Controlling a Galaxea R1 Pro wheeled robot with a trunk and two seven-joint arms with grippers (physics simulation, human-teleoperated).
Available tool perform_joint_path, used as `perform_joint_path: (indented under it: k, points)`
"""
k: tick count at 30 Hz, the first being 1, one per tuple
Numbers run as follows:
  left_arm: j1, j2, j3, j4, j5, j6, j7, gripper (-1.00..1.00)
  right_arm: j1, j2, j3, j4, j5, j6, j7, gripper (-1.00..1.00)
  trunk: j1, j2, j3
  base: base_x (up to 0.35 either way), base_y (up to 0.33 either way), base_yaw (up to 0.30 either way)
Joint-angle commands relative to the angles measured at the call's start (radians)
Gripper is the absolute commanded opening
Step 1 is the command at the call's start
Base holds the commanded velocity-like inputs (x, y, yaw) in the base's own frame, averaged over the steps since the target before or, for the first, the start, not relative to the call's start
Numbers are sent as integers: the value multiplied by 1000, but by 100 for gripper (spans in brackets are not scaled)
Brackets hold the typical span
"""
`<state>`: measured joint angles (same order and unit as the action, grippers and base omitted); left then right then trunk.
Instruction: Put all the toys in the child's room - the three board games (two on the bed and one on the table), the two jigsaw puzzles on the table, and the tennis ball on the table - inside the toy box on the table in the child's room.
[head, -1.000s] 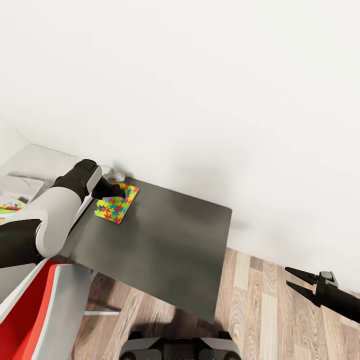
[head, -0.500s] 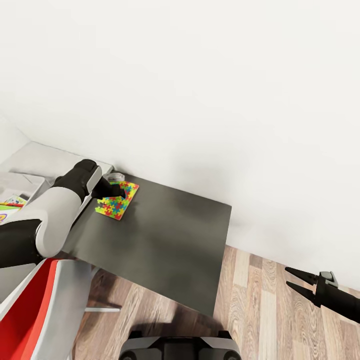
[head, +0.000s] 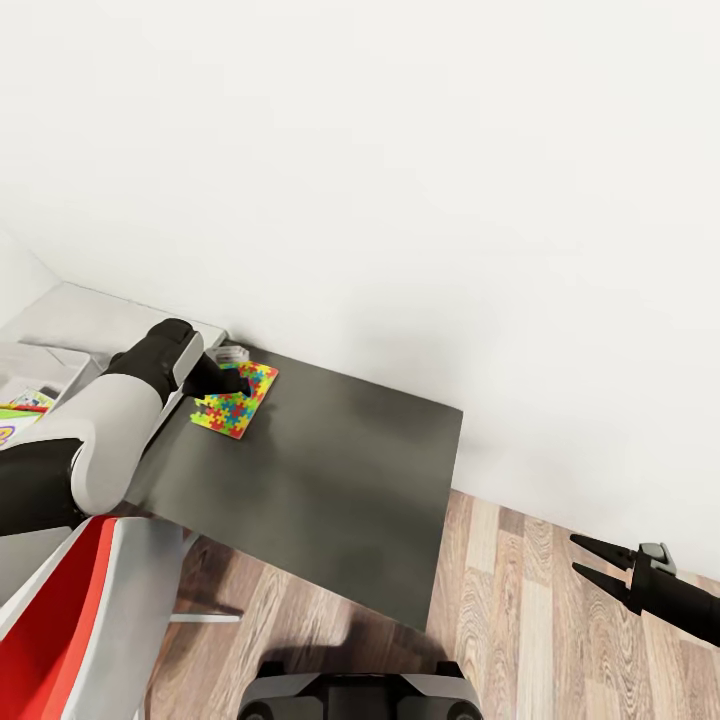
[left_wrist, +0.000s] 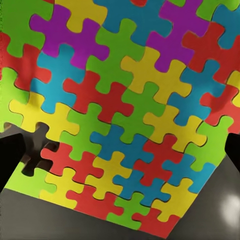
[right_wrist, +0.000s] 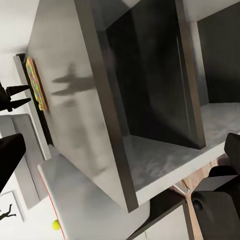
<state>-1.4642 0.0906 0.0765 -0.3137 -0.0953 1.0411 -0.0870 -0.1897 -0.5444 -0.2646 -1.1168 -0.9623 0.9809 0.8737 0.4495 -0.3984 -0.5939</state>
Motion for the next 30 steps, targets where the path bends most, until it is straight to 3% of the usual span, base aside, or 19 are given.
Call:
perform_joint_path:
  k: [1,30]
  points:
    - [-1,0,8,-1,-11,4,-8,100,-1,0,-1,0,2,4,4,100,1,-2,-1,-1,0,0]
    - [1,-5,3,-2,-15,-8,5,100,-1,0,-1,0,2,4,4,100,1,-2,-1,0,0,0]
